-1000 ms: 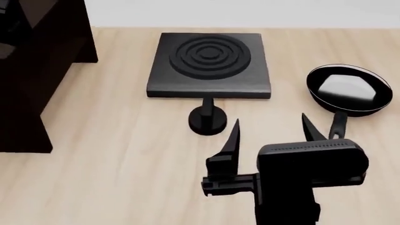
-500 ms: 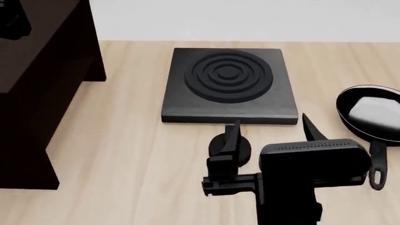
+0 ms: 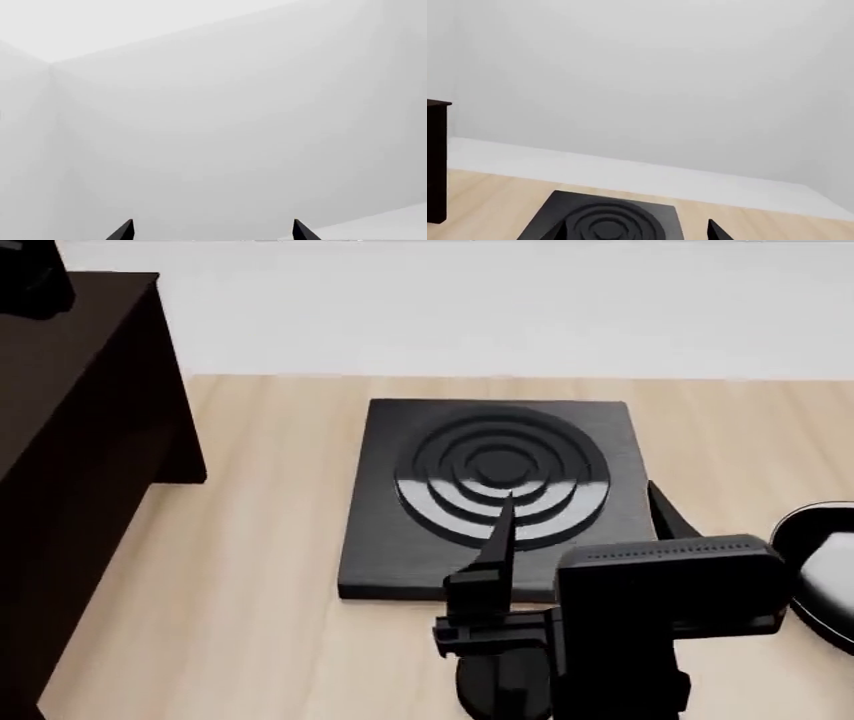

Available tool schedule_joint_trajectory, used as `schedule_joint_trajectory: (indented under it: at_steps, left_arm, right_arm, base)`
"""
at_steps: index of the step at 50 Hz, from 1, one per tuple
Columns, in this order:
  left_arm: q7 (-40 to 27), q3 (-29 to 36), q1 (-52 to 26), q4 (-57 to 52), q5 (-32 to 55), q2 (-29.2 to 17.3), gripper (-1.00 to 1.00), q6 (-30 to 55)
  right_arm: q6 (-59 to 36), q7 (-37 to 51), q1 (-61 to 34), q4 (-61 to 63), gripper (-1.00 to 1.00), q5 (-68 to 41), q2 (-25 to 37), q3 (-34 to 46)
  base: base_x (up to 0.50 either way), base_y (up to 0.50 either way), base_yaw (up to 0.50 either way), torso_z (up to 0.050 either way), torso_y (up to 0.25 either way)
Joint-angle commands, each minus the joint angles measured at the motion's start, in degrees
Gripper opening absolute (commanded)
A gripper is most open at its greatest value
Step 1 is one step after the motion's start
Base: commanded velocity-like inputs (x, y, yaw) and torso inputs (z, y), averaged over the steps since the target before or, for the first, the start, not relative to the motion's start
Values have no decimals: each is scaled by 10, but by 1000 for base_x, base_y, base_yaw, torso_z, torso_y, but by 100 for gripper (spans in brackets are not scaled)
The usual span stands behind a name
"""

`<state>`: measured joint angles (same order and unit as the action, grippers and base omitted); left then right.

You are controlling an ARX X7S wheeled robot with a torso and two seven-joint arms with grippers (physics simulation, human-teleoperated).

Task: Put the frying pan under the cabinet shelf.

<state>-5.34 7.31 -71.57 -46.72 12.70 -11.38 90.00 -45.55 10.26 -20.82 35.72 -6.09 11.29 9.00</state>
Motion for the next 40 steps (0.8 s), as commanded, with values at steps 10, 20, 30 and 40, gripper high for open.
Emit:
schedule_joint_trajectory:
  at_steps: [10, 20, 30, 40]
  left_arm:
    - [-11, 8, 18, 44, -12, 3, 100, -36]
    - [-13, 20, 15, 61, -8, -3, 100, -26]
    - [-8, -3, 12, 64, 3, 7, 100, -25]
    - [-14, 10, 14, 61, 5, 0, 100, -33]
  right_arm:
    - [24, 5, 16, -34, 100, -2, -2, 3]
    - [20, 8, 14, -32, 100, -4, 1, 5]
    - [23, 9, 12, -39, 100, -7, 3, 8]
    - [23, 11, 12, -37, 100, -11, 6, 8]
  base:
    - [482, 212, 0, 0, 1]
    - [482, 170, 0, 0, 0]
    - [48, 13, 0, 0, 0]
    - [0, 0, 0, 0, -21]
